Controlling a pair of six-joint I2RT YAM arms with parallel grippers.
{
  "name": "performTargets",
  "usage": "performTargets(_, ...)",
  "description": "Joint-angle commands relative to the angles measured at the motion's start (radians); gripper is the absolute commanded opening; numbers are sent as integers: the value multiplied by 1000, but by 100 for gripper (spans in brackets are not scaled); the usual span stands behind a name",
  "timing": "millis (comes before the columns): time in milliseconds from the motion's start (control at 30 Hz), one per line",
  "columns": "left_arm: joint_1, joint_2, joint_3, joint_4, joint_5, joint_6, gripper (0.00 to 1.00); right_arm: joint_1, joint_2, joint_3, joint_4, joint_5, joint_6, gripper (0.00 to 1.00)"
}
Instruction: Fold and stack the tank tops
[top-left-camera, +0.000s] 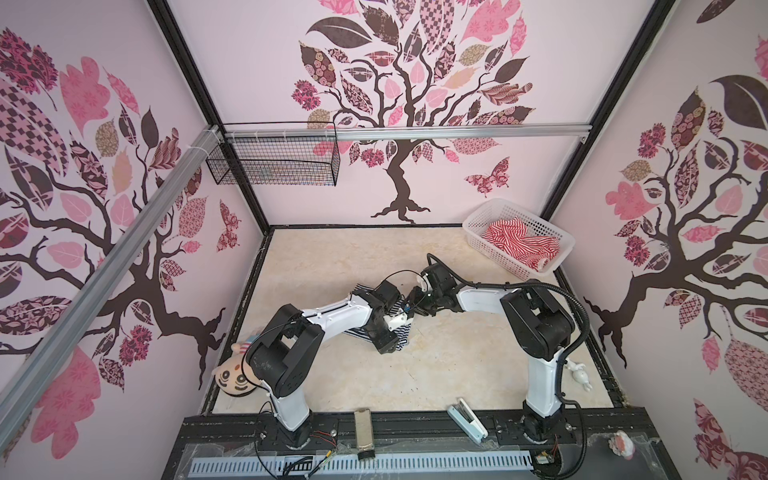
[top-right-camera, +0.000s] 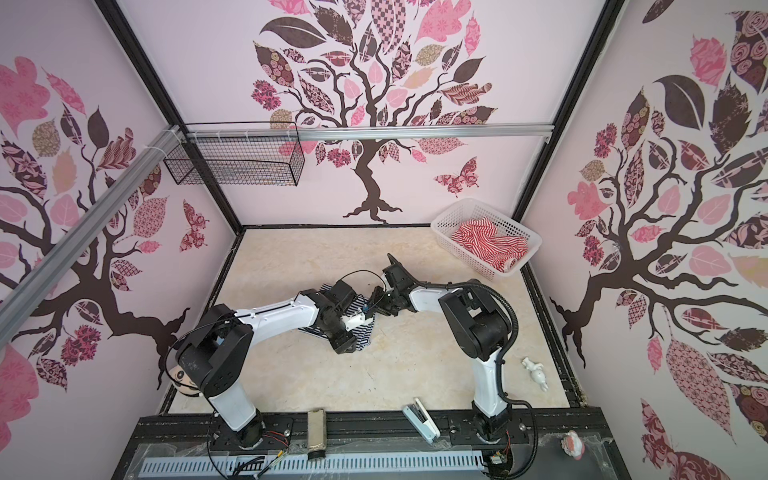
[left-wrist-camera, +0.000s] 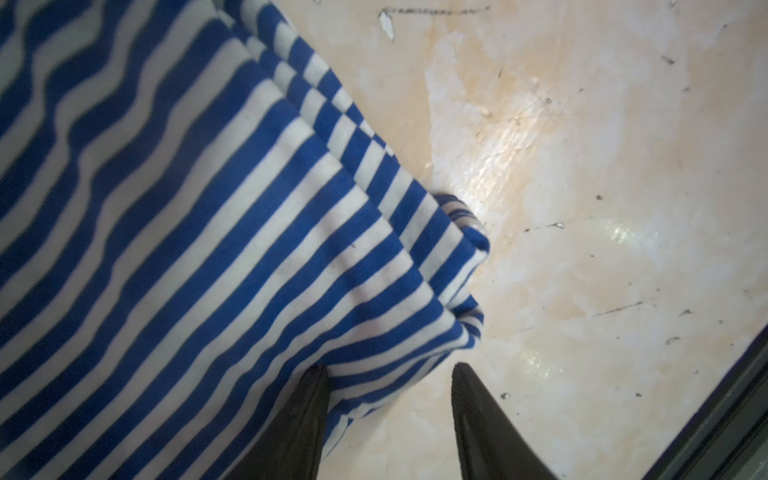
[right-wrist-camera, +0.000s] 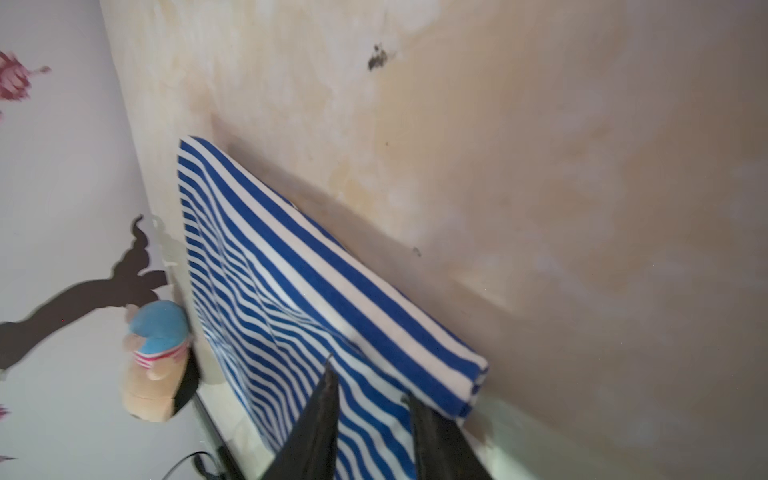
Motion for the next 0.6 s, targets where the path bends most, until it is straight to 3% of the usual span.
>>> performTargets(0,1,-3,-30,-36,38,13,51,-8,-26,7,0,-45,-2,45)
performTargets(133,28,-126,-46,-26,57,20,52,-2,-163,-85,24,-29,32,50)
performTargets(267,99,-206,-37,-19,52,27,53,35,-268,-170,25,6,55,48)
performTargets(433,208,-157,-14,12,-65,51,54,126,-292,-207,35,32,83,46)
performTargets(567,285,-82,17,7,-85,68,53,163,-257,-212,47,43,108,46)
